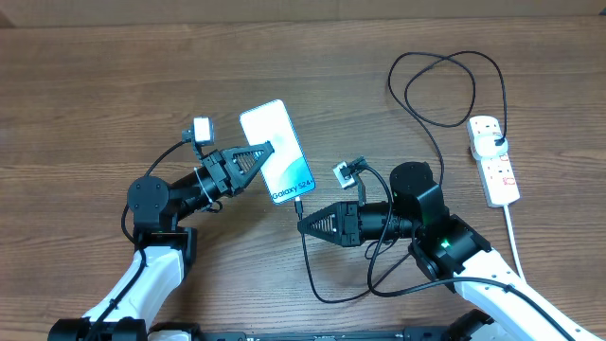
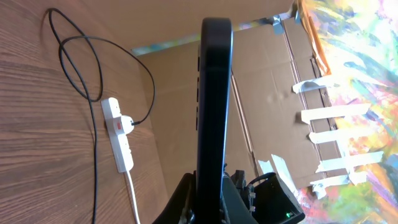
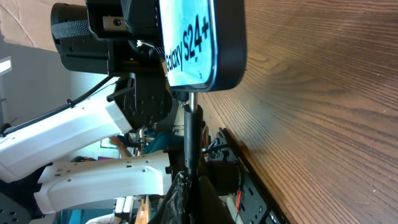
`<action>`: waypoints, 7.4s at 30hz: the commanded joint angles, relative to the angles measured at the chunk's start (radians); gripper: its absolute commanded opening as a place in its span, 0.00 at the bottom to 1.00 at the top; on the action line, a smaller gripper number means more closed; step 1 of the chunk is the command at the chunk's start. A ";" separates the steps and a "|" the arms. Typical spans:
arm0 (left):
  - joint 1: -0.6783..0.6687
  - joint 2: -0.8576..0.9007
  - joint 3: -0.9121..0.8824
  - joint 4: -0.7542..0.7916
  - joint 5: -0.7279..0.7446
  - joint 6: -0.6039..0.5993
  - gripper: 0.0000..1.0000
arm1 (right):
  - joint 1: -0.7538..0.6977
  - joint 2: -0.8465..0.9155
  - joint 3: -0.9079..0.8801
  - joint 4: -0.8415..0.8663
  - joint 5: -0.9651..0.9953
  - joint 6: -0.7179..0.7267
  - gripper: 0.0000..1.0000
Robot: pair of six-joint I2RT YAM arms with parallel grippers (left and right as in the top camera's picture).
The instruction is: Plug charger to phone and switch on socket
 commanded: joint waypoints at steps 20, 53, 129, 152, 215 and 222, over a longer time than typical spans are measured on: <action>-0.011 0.001 0.032 0.015 0.159 0.107 0.04 | 0.003 0.004 -0.005 -0.028 0.004 -0.100 0.04; 0.015 0.001 0.032 0.015 0.166 0.152 0.04 | -0.050 0.004 0.006 -0.227 0.011 -0.260 0.04; 0.159 0.229 0.202 -0.125 0.551 0.096 0.04 | -0.206 0.414 0.139 -0.386 0.454 -0.349 0.73; 0.131 0.263 0.202 -0.074 0.548 0.029 0.04 | 0.057 0.529 0.140 -0.226 0.867 -0.066 0.62; 0.130 0.263 0.203 0.215 0.533 -0.156 0.04 | -0.103 0.238 0.265 -0.513 -0.336 -0.599 0.04; 0.130 0.263 0.203 0.218 0.544 -0.151 0.04 | -0.082 0.302 0.265 -0.438 -0.301 -0.518 0.04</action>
